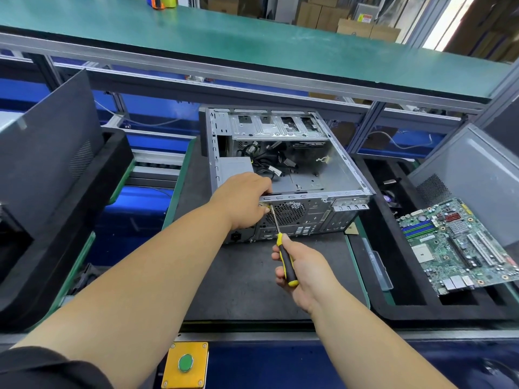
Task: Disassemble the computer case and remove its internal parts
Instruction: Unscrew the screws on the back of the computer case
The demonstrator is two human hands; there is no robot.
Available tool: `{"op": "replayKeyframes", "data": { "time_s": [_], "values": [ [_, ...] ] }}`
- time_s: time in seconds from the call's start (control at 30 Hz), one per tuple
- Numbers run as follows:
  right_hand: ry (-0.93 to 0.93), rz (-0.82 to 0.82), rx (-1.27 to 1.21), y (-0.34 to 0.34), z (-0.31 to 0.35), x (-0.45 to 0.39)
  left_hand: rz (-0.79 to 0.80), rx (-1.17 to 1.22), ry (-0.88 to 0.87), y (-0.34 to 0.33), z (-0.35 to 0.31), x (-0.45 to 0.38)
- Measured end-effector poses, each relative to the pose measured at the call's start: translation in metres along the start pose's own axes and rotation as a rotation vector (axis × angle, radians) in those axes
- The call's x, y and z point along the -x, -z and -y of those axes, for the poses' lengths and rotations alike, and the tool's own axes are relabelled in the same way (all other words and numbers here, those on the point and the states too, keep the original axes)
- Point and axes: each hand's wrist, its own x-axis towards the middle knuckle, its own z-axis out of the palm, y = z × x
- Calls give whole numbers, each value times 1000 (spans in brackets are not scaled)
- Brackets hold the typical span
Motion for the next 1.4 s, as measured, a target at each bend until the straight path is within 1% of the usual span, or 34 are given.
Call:
{"op": "replayKeyframes", "data": {
  "time_s": [0.1,0.2,0.27,0.33,0.43,0.5,0.57,0.6,0.63,0.67,0.7,0.77,0.8,0.83,0.87,0.93,1.0,1.07,1.13,1.17,1.23,1.33,1.37,1.4],
  "values": [
    [54,-15,47,-1,-2,-2,-2,-2,1,0,0,0],
    [188,-40,122,1,-5,-3,-2,-7,-1,1,0,0],
    [248,-86,209,3,-3,-2,3,-5,-1,0,0,0],
    [326,-166,422,3,2,2,8,-4,3,1,-1,0],
    [559,-333,983,1,4,4,12,-6,5,1,-1,0],
    [675,-443,1271,-4,3,7,11,-2,4,1,-1,0],
    [710,-485,1396,-7,2,7,9,-1,5,1,-1,0],
    [695,-463,1383,-7,2,4,9,-3,6,1,-1,0],
    [648,-408,1294,-6,3,2,9,-5,8,1,-1,0],
    [555,-318,1146,-4,6,-1,10,-5,9,1,-2,0],
    [424,-207,937,-2,10,-2,10,-4,10,1,-2,0],
    [97,24,400,1,14,-1,7,1,8,1,-1,0],
    [-39,131,169,3,15,0,5,1,6,1,-1,0],
    [-126,224,-15,6,15,-1,5,1,6,1,-1,0],
    [-173,307,-162,8,14,-2,6,1,6,1,-1,0],
    [-196,413,-343,11,11,-3,7,1,8,2,-1,0],
    [-189,449,-421,10,7,-2,10,-1,9,2,-1,0],
    [-162,442,-415,7,3,-1,16,-3,10,2,-1,0],
    [-83,352,-279,3,1,-1,20,-5,8,2,-1,0],
    [-25,265,-141,1,1,0,21,-7,8,2,-2,0],
    [123,59,272,-3,5,3,22,-7,12,1,-1,0],
    [399,-223,1060,-2,6,4,21,-1,22,1,-2,0],
    [453,-291,1234,-1,5,4,20,-1,22,1,-2,0],
    [487,-332,1326,-2,6,4,21,-1,22,1,-2,0]
  ]
}}
